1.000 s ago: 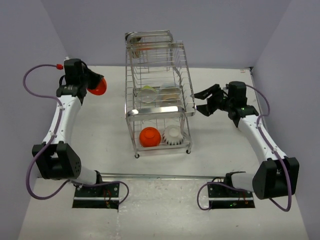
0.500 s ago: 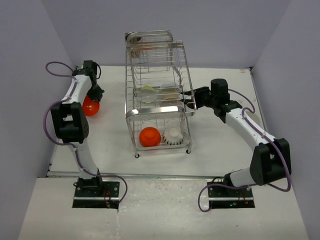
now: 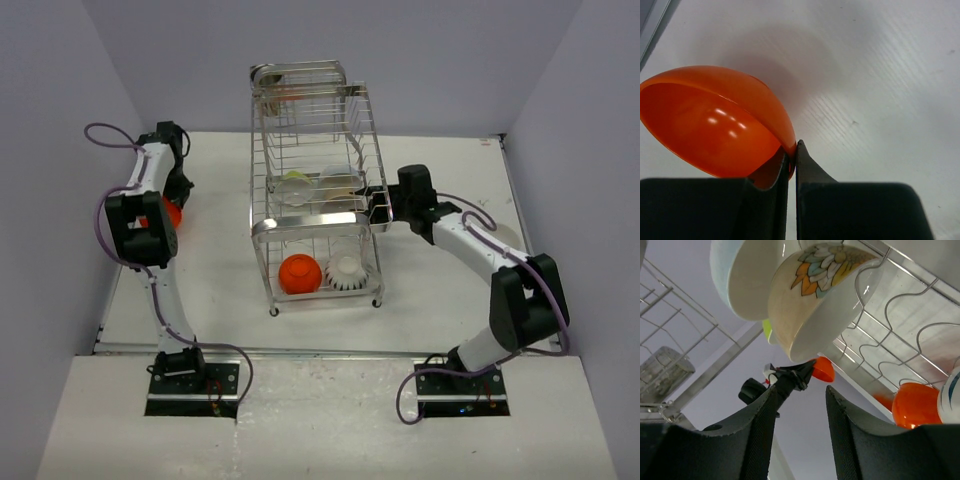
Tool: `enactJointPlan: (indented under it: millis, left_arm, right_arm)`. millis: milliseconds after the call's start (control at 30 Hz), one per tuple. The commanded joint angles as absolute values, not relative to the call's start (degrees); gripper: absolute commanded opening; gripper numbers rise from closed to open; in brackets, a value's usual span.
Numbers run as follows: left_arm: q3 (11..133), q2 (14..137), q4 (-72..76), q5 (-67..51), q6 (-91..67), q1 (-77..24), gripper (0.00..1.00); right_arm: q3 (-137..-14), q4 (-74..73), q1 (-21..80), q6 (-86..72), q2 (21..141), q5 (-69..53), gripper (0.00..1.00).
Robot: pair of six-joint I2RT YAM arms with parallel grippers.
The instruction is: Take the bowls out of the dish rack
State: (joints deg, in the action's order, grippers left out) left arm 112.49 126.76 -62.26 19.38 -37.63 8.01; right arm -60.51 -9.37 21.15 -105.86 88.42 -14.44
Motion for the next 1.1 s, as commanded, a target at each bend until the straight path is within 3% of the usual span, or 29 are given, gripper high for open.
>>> enactJointPlan:
  millis: [0,433,600,733,1067]
  left_arm:
    - [115.3,128.7,-65.0,21.5,-35.8,9.3,0.0]
    - [118.1,131.9,-64.2,17.2,-34.6,10.6,0.0]
    - [116.6,130.1,-62.2,15.8,-35.0,10.6,0.28]
    - [115.3,126.9,-61.0,13.9,-35.6,10.6,0.43]
    - [112.8,120.0,-58.8,7.6,-38.1,10.6,0.66]
  right_arm:
    - [-61.9,-5.8,21.6,-109.8,89.1,-9.0,0.45]
    - [-63.6,3.7,21.7,-108.6,97.0,-5.8,0.45]
    - [-63.3,7.7,21.7,-108.7,97.7,-4.1,0.44]
    - [-62.2,11.0,22.3,-110.2,99.1,-3.0,0.43]
    - [-57.0,17.2,25.0,-115.4,99.3,3.0,0.42]
